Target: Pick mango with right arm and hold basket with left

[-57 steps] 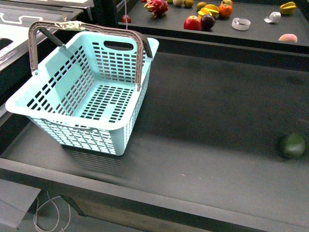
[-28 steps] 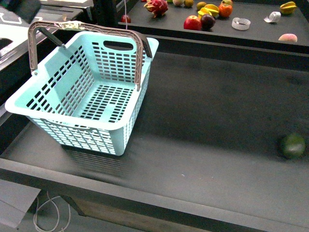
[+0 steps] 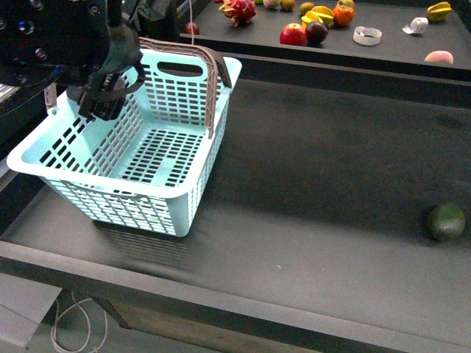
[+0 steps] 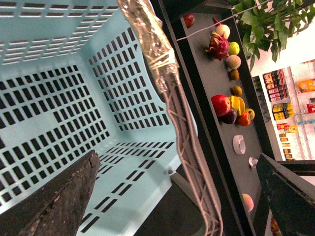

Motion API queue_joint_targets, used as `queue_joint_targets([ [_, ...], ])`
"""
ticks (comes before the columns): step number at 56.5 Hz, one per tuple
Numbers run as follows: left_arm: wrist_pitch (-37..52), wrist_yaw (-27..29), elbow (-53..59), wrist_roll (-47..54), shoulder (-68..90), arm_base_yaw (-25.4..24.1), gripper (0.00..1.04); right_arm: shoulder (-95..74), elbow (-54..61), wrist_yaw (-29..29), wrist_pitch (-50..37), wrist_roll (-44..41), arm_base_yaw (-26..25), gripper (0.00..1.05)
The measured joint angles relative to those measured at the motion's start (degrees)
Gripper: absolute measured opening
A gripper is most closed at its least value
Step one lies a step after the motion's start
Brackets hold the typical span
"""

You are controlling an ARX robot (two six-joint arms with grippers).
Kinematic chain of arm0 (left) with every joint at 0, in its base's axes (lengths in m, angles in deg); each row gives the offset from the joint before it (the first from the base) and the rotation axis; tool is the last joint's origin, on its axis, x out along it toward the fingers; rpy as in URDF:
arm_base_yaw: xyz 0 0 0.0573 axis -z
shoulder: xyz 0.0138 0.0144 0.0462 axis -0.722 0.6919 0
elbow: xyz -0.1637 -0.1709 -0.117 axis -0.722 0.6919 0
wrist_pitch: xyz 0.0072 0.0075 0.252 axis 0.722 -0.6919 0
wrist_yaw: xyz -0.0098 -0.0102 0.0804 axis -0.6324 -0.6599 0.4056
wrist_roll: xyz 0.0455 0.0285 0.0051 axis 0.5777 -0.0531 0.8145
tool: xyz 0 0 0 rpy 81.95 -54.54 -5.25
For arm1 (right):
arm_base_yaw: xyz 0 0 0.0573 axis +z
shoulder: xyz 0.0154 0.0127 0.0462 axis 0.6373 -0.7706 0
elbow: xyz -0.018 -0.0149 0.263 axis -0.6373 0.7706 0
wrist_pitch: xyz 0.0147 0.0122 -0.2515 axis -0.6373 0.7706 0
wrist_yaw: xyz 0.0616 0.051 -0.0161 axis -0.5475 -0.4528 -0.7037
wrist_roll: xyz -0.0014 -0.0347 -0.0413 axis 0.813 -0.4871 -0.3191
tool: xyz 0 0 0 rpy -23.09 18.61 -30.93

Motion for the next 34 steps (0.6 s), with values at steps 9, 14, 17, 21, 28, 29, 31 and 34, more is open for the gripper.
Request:
queue_joint_targets([
  [9, -4.24, -1.03, -10.14, -1.77, 6.36, -0.13, 0.97, 0.00, 0.00, 0.00, 0.00, 0.00, 0.00, 0.96],
  [14, -6.25, -1.55, -15.21, -2.16, 9.92, -0.46, 0.97, 0.00, 0.00, 0.00, 0.00, 0.00, 0.00, 0.96],
  [17, -7.34, -2.12, -17.86, -2.27, 11.69, -0.74, 0.97, 0.00, 0.00, 0.00, 0.00, 0.00, 0.00, 0.96],
  [21, -9.68, -2.86, -23.61, -2.36, 15.06, -1.36, 0.97, 0.00, 0.00, 0.00, 0.00, 0.02, 0.00, 0.96],
  [28, -12.41, -3.50, -30.32, -2.32, 18.95, -2.16, 0.97, 0.00, 0.00, 0.00, 0.00, 0.00, 0.00, 0.96],
  [29, -12.50, -3.54, -30.62, -2.32, 19.19, -2.21, 0.97, 0.00, 0.00, 0.00, 0.00, 0.00, 0.00, 0.96],
  [31, -12.85, -3.72, -31.71, -2.32, 19.85, -2.32, 0.97, 0.00, 0.00, 0.00, 0.00, 0.00, 0.00, 0.96],
  [34, -12.90, -4.11, -32.35, -2.29, 20.20, -2.40, 0.97, 0.00, 0.00, 0.00, 0.00, 0.00, 0.00, 0.96],
])
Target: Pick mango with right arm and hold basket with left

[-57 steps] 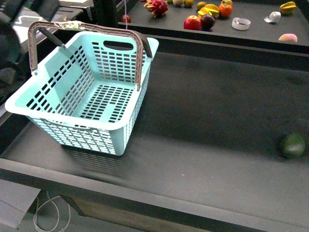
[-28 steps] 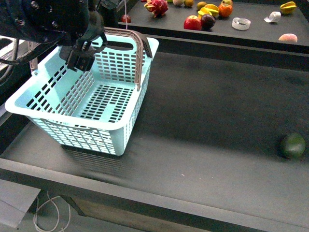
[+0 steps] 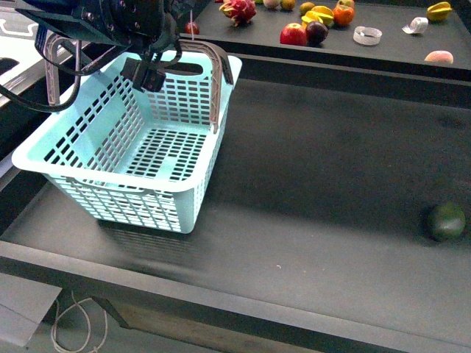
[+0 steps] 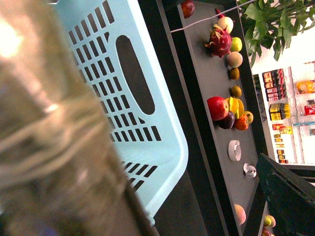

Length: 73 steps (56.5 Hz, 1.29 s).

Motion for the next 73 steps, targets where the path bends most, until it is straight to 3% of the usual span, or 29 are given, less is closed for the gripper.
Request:
queue_joint_targets([
  [2, 0.00, -0.04, -0.42, 0.11, 0.17, -0.04, 0.95, 0.00, 0.00, 0.00, 0.00, 0.00, 0.00, 0.96],
  [8, 0.00, -0.85, -0.90, 0.07, 0.57, -0.11, 0.73, 0.00, 0.00, 0.00, 0.00, 0.00, 0.00, 0.96],
  [17, -0.70, -1.44, -2.01, 0.07, 1.53, -0.26, 0.32, 0.00, 0.00, 0.00, 0.00, 0.00, 0.00, 0.96],
  [27, -1.01, -2.56, -2.21, -3.98, 1.84, -0.42, 0.06, 0.00, 0.00, 0.00, 0.00, 0.00, 0.00, 0.96],
  [36, 0.22, -2.51, -0.35, -0.77, 0.68, -0.81, 0.05, 0.00, 0.00, 0.00, 0.00, 0.00, 0.00, 0.96],
  [48, 5.38, -2.25, 12.72, 3.56, -6.86, -1.44, 0.05, 0.00, 0.00, -0.02, 0.00, 0.00, 0.00, 0.96],
  [63, 16.96, -2.71, 29.90, 10.19, -20.37, -1.03, 0.05, 0.00, 0.00, 0.00, 0.00, 0.00, 0.00, 0.96],
  [73, 26.53, -3.54, 40.22, 19.87, -28.52, 0.70, 0.05, 0.00, 0.00, 0.00, 0.00, 0.00, 0.00, 0.96],
])
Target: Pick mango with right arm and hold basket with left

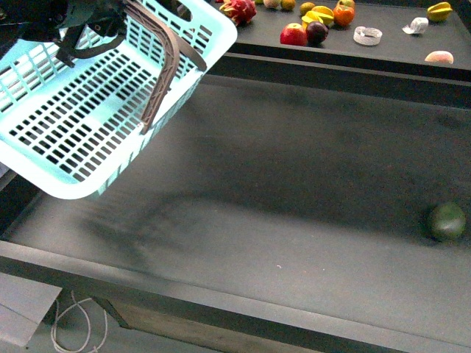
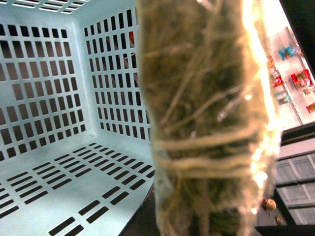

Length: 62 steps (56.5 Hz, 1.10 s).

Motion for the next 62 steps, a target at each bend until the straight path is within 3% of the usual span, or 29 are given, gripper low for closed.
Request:
queue_joint_targets([
  [26, 14.86, -10.45, 19.15, 19.58, -9.14, 9.01, 0.05, 0.00, 0.00, 0.00, 0.00, 0.00, 0.00, 0.96],
  [45, 16.52, -16.26, 21.00, 28.52, -9.01, 15.39, 0.05, 0.00, 0.00, 0.00, 0.00, 0.00, 0.00, 0.96],
  [62, 13.57, -22.32, 21.00, 31.15, -5.92, 16.52, 0.05, 0.00, 0.00, 0.00, 0.00, 0.02, 0.00, 0.96],
])
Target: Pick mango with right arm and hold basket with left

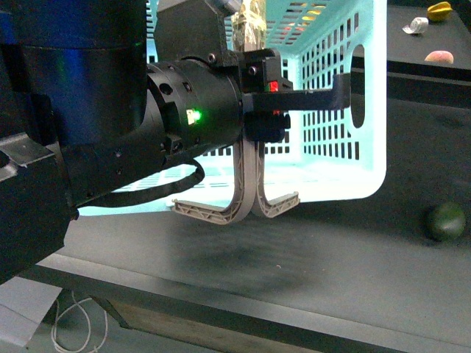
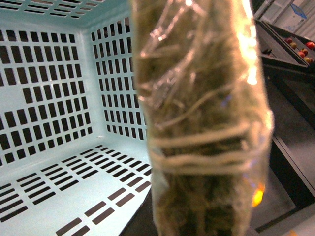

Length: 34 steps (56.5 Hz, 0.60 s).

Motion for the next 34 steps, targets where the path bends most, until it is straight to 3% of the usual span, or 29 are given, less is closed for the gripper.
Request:
queue_joint_targets([
  [21, -1.66, -1.77, -0.44, 1.09, 0.13, -0.26, 0.04, 0.00, 0.00, 0.00, 0.00, -0.02, 0.00, 0.96],
  [34, -1.64, 0.81, -0.44, 0.81, 0.13, -0.48, 0.04, 0.00, 0.00, 0.00, 0.00, -0.02, 0.00, 0.96],
])
